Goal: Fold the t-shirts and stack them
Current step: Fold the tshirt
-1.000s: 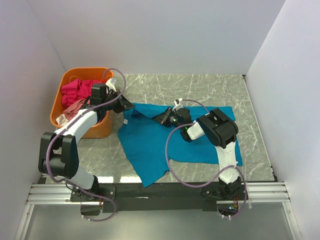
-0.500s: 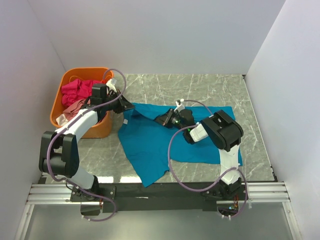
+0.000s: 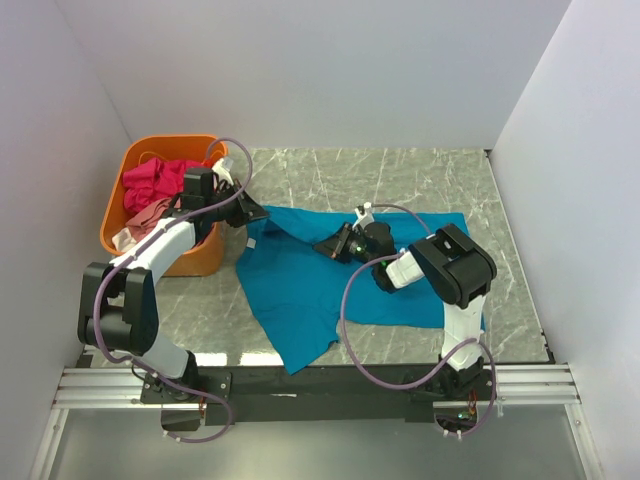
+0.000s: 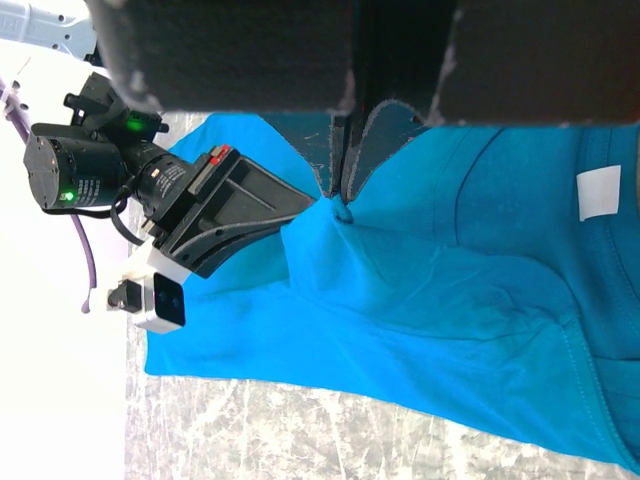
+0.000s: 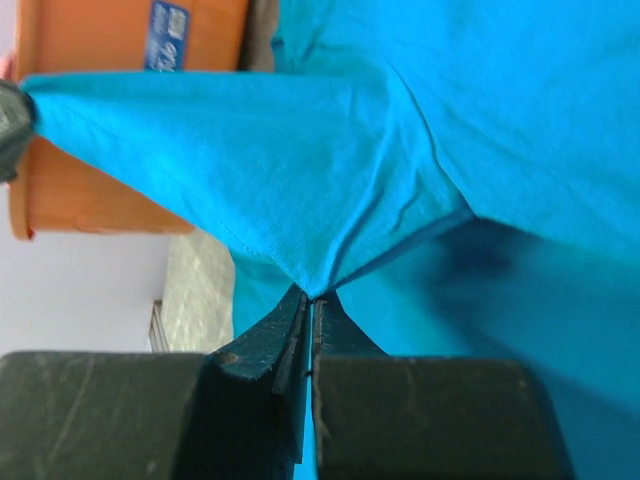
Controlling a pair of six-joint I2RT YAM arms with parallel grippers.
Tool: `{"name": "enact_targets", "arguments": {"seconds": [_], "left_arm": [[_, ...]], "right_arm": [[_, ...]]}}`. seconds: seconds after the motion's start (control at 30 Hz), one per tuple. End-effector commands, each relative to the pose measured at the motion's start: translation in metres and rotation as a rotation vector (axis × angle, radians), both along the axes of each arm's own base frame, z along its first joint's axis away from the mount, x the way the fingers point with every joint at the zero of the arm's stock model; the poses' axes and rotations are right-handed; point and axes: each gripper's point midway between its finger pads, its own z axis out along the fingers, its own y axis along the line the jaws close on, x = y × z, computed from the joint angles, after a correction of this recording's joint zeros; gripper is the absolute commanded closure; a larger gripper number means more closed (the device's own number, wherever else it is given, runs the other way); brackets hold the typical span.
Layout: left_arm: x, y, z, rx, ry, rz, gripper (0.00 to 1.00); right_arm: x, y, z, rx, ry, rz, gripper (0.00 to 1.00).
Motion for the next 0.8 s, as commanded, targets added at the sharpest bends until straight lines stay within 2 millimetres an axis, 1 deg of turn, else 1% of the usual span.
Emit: {"name": "enact_targets", "arguments": {"seconds": [0.0, 0.17, 0.37, 0.4, 0.53, 0.63, 0.77], "left_arm": [[-0.001, 0.002, 0.001, 0.022, -0.022, -0.006, 0.99], [-0.005, -0.004, -0.001, 0.034, -0.006, -0.015, 0.99], [-0.019, -0.009, -0.013, 0.064, 0.045, -0.024, 0.99], [-0.023, -0.008, -0.018, 0.069, 0.06, -0.025, 0.99], [-0.032, -0.011, -0.024, 0.076, 0.083, -0.029, 0.98], [-0.037, -0.014, -0.03, 0.084, 0.1, -0.032, 0.96], [-0.039, -0.015, -0.037, 0.101, 0.121, -0.018, 0.96]], "right_arm": [[-0.002, -0.003, 0.021, 0.003, -0.066, 0.019, 1.0], [-0.006, -0.006, 0.022, -0.009, -0.066, 0.033, 1.0], [-0.008, -0.01, 0.021, -0.031, -0.057, 0.049, 1.0], [-0.008, -0.011, 0.021, -0.031, -0.059, 0.051, 1.0], [-0.011, -0.01, 0.012, -0.045, -0.031, 0.07, 1.0], [-0.014, -0.008, 0.009, -0.054, -0.024, 0.088, 1.0], [-0.017, -0.009, 0.005, -0.072, -0.015, 0.109, 1.0]]}}
